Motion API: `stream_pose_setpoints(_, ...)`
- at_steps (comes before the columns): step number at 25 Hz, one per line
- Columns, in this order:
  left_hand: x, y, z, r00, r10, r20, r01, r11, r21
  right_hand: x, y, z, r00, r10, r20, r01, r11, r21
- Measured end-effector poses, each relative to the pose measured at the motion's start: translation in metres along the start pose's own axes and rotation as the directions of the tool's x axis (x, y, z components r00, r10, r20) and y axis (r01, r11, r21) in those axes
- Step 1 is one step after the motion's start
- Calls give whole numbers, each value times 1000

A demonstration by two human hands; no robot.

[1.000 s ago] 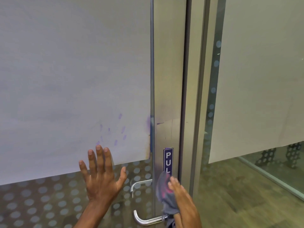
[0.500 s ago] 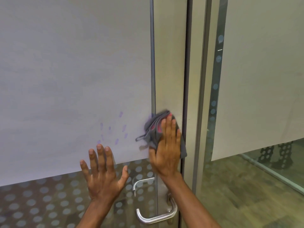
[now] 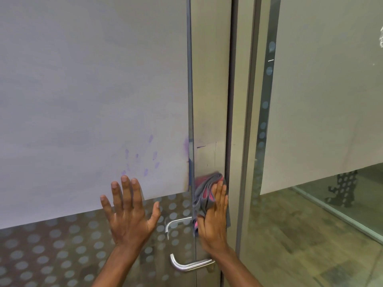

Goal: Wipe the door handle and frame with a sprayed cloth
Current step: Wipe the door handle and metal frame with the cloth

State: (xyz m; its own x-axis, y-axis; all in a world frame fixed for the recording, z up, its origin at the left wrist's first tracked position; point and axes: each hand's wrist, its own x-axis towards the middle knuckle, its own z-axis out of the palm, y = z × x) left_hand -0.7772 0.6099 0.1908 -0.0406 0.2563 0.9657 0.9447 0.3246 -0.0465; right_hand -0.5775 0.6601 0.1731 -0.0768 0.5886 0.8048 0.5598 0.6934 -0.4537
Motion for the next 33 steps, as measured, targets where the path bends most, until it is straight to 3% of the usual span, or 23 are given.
stream_pose_setpoints(4,1,0,0,1000,-4,6,5,1000,-9,-45,2,9,999,49,-19,-52,923,-381)
stream_pose_setpoints(8,-1,0,1,1000,1,0,-1,1000,-1,-48,-12,10,975,220,43,-172,858,-483)
stream_pose_setpoints(11,-1,1,1,1000,7,-5,-7,1000,7,-42,-19,18,975,212,66,-147,838,-526)
stream_pose_setpoints(17,-1,1,0,1000,9,-8,-9,1000,12,-6,-12,11,983,-143,111,180,824,-537)
stream_pose_setpoints(20,-1,1,-1,1000,6,-5,-6,1000,4,-1,9,-2,921,-345,181,385,732,-562)
stream_pose_setpoints(23,0,1,-1,1000,-1,-6,1,1000,-10,-28,50,-21,803,-494,334,593,603,-534)
stream_pose_setpoints(27,0,1,0,1000,0,-5,0,1000,-8,-68,87,-46,681,-489,545,732,462,-501)
stream_pose_setpoints(33,0,1,1,1000,3,-14,-3,1000,-8,-36,62,-57,574,-551,606,819,380,-430)
